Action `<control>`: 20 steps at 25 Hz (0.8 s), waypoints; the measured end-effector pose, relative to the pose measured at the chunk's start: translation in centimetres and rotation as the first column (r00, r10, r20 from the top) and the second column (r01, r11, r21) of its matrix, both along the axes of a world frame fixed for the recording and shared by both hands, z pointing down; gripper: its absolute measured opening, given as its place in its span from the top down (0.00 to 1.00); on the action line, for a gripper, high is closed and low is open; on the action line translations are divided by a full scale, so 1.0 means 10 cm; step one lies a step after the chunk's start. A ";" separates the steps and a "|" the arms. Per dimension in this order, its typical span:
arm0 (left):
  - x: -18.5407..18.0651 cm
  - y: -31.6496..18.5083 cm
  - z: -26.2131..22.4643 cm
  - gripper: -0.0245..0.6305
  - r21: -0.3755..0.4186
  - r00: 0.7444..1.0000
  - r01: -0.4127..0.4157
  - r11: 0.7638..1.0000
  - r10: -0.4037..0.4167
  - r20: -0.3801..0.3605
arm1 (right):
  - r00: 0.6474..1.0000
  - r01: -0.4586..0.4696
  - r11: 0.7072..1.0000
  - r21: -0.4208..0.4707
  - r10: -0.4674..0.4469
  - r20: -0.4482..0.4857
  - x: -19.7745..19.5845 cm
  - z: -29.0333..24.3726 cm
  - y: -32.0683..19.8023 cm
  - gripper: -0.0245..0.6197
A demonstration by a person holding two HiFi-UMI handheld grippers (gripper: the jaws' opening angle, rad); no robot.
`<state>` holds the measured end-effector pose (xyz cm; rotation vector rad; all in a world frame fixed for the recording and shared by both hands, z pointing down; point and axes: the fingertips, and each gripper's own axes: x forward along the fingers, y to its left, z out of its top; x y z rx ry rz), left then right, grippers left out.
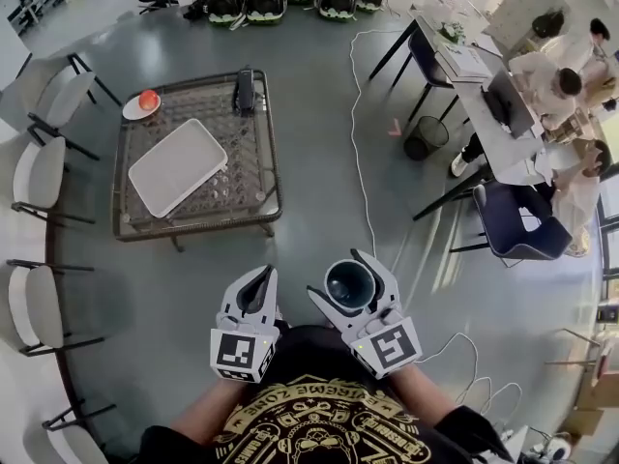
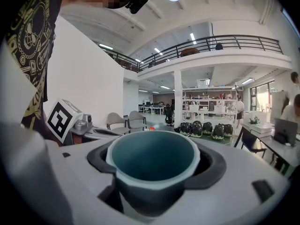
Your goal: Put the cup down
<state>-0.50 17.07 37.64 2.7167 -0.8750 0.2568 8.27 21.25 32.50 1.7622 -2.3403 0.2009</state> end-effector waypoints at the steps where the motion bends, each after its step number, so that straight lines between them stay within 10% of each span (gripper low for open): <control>1: -0.04 -0.03 0.00 0.95 0.002 1.000 -0.002 1.000 0.002 -0.003 | 1.000 -0.004 1.000 0.003 0.004 -0.004 -0.04 -0.01 -0.03 0.38; 20: -0.62 -0.42 -0.10 0.95 0.029 0.999 0.048 0.998 -0.048 0.000 | 0.996 0.085 0.995 0.050 -0.083 -0.026 -0.62 -0.17 -0.50 0.38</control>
